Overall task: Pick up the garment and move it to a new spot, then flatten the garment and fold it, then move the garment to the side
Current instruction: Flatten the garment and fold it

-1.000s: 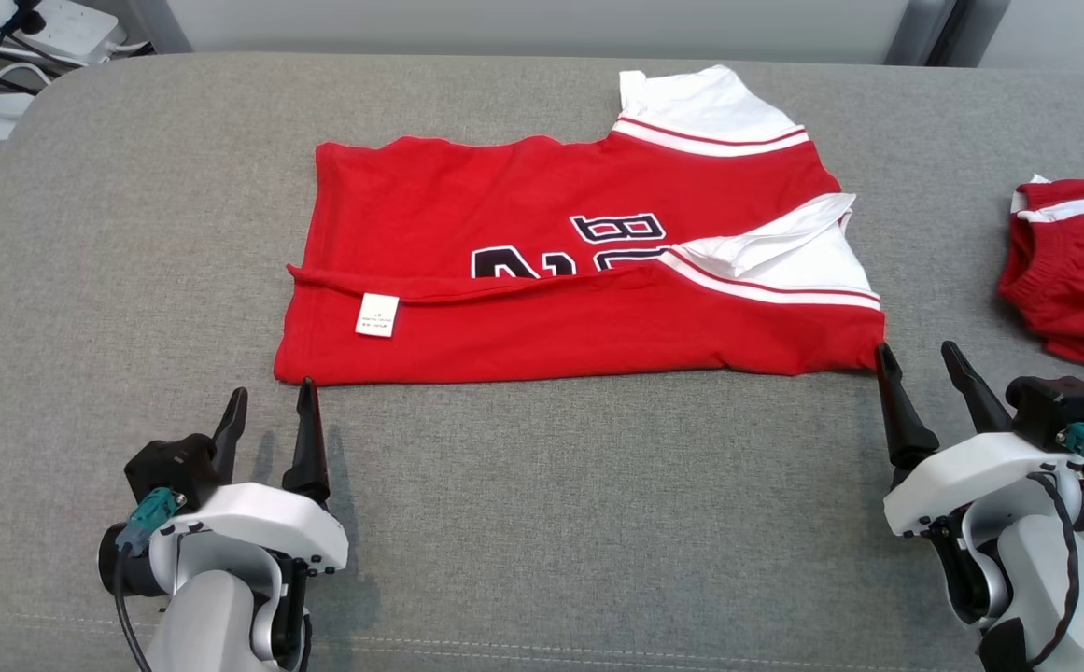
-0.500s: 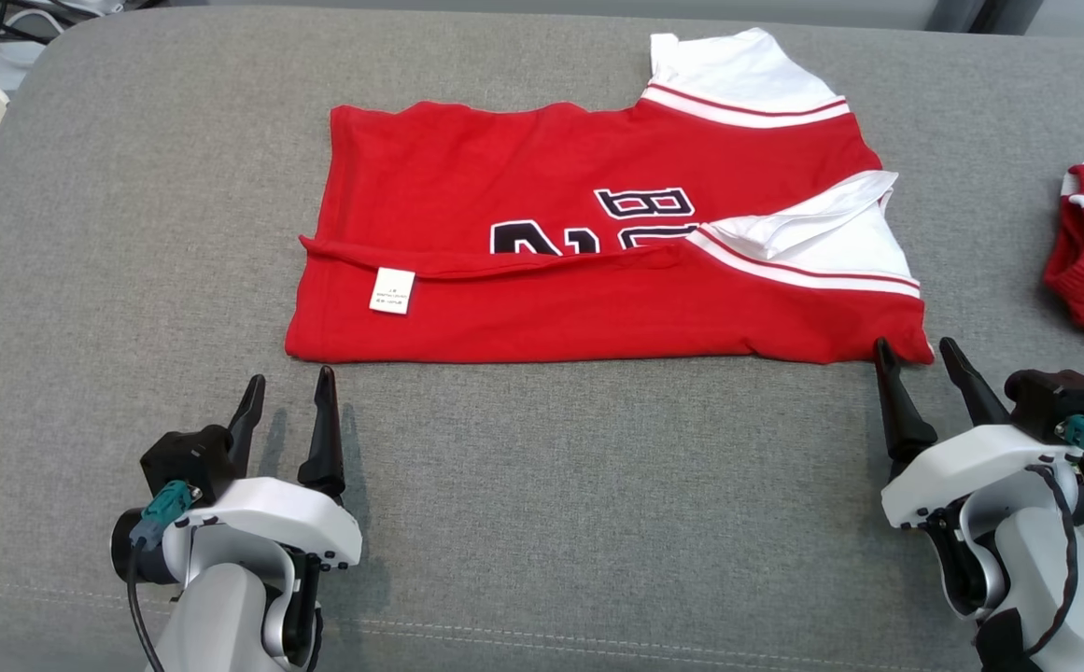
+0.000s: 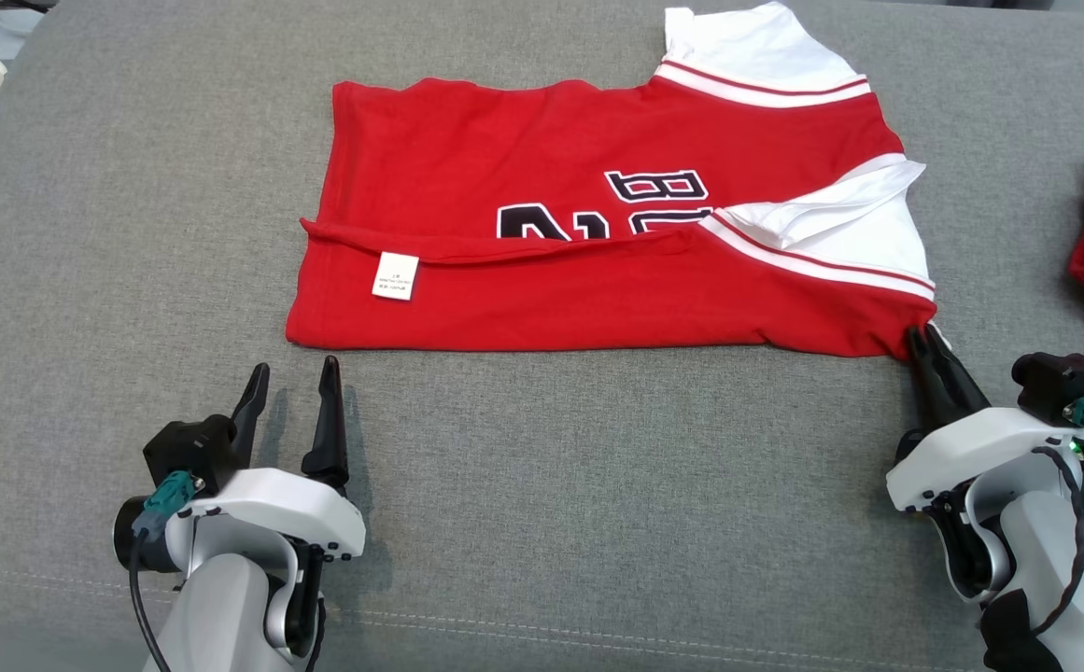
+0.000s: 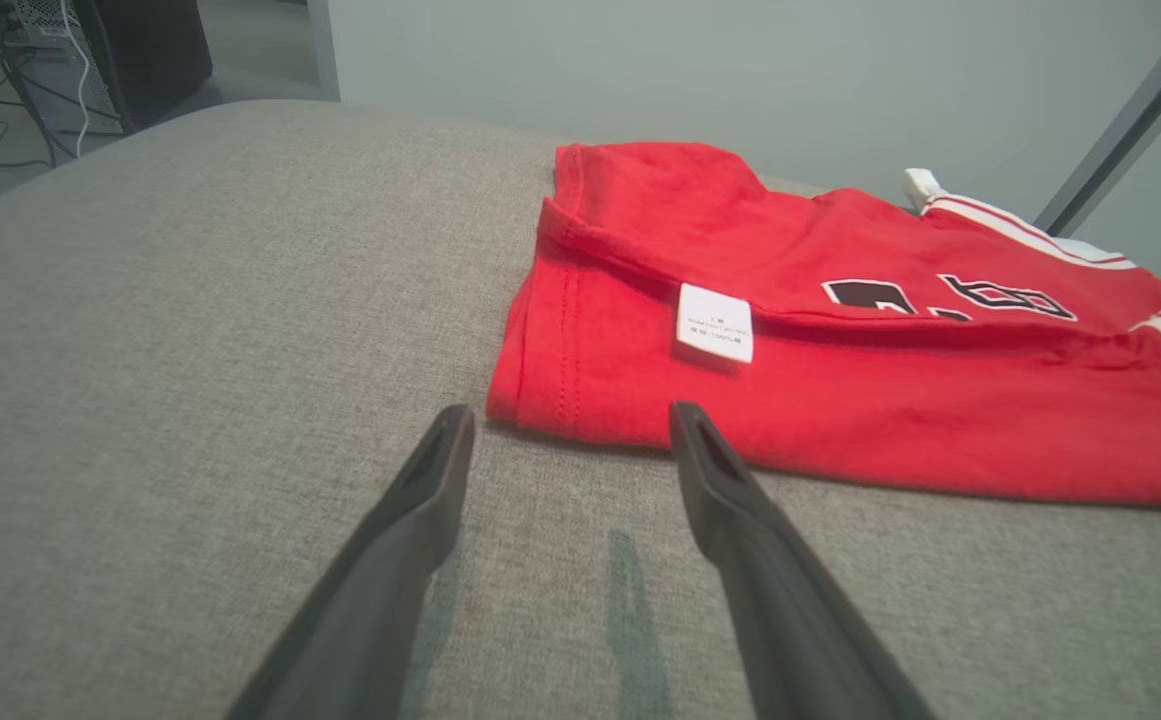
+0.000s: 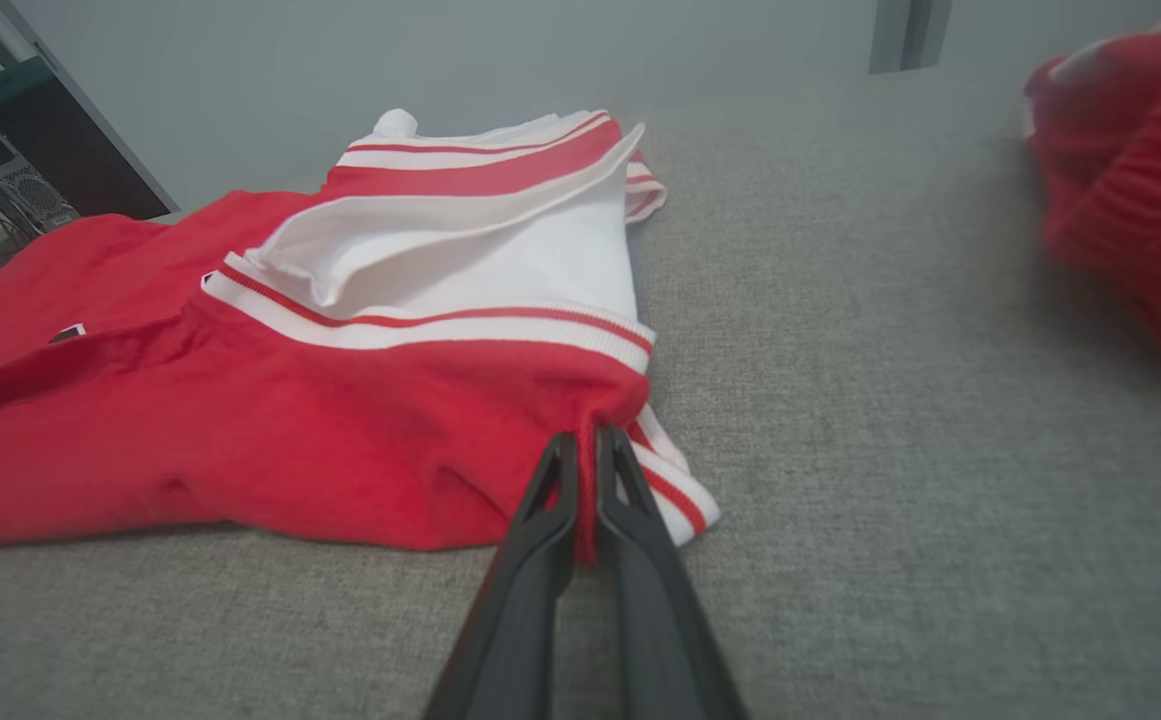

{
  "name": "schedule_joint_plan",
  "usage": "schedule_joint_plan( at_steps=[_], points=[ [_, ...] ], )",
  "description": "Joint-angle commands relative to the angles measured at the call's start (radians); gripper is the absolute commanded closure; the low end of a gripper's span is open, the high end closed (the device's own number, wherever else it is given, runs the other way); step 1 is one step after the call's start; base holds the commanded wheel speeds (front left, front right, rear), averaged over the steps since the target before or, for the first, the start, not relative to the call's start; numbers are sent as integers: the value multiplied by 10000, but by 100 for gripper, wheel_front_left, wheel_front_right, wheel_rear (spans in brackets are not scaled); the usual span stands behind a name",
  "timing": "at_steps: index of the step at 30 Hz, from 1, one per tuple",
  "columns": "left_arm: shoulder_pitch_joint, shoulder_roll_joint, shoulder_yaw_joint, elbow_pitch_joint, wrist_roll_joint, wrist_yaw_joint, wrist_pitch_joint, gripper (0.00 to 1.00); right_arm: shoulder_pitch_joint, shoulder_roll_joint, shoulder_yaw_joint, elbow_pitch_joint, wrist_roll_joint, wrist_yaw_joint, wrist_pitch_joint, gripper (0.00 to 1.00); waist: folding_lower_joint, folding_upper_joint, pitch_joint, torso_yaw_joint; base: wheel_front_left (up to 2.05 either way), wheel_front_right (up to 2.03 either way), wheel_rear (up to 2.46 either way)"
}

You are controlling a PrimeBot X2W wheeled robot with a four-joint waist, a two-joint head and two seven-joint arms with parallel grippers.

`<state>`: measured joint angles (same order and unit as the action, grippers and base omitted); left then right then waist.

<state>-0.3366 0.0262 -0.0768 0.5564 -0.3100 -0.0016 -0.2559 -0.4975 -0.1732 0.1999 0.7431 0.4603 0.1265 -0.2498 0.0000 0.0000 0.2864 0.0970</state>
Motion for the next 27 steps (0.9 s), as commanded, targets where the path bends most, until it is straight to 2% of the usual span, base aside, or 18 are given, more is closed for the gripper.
schedule_joint_plan(
  at_steps=[1,10,23,24,27],
  points=[
    [-308,240,251,-220,-91,19,-59,0,-83,-68,207,-152,95,42,-120,100,0,0,37,-5,0,0,0],
    [-923,240,553,329,137,-53,-59,0,-39,-136,268,-367,131,42,-120,100,0,0,125,-159,0,0,0],
    [-2031,268,1489,2433,569,-612,-59,2,-176,-15,766,-726,105,42,-120,100,0,0,309,-615,0,0,0],
    [-2057,266,1520,2458,609,-636,-59,0,-170,-21,772,-733,112,42,-120,100,0,0,309,-626,0,0,0],
    [-2054,259,1655,2445,664,-687,-59,35,-143,-51,783,-752,127,42,-120,100,0,0,316,-648,0,0,0]
  ],
)
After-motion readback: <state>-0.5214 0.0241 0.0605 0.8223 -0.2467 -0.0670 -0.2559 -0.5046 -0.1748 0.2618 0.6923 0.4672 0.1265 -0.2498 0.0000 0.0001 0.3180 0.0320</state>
